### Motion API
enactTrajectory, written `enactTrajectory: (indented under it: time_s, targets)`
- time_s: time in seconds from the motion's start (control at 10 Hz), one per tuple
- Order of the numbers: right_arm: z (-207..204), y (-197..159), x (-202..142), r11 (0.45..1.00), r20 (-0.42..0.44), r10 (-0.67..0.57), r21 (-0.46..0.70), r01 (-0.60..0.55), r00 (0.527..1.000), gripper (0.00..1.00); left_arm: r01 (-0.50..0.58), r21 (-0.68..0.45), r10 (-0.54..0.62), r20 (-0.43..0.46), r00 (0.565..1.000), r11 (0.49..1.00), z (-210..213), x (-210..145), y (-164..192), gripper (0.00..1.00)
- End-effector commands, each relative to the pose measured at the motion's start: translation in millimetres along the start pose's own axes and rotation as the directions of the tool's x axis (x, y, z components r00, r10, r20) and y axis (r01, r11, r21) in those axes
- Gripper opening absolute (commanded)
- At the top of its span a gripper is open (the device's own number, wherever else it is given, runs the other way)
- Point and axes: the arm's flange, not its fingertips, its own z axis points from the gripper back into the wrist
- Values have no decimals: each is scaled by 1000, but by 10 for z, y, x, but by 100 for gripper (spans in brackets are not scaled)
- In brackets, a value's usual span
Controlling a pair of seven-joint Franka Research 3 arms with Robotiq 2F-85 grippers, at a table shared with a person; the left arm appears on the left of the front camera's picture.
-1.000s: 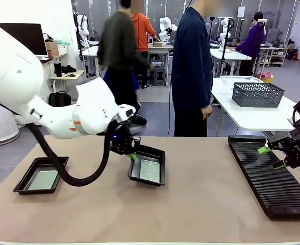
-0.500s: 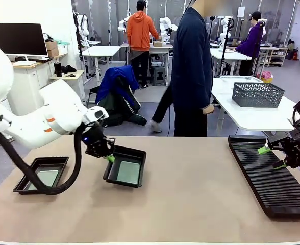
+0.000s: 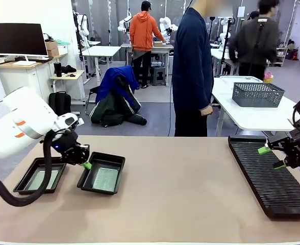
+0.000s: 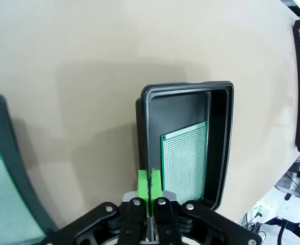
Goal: Inspect and transfer BCBs to ESD trays.
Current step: Pick up the ESD tray and place it on the left side of the table.
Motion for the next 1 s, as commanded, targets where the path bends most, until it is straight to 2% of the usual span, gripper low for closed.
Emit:
enactTrajectory:
  time_s: [0.0, 0.4, 0.9]
  targets:
    - [3, -2, -16, 1000, 2, -3, 5, 2, 1000, 100, 1, -65, 0, 12, 1000, 998, 77, -73, 243, 2]
    - [3, -2, -16, 1000, 2, -3, 5, 2, 1000, 100, -25, -111, 27, 19, 999, 993, 130, -118, 672, 2]
    - [3, -2, -16, 1000, 2, -3, 5, 2, 1000, 100, -54, -117, 57, 23, 998, 992, 89, -58, 782, 2]
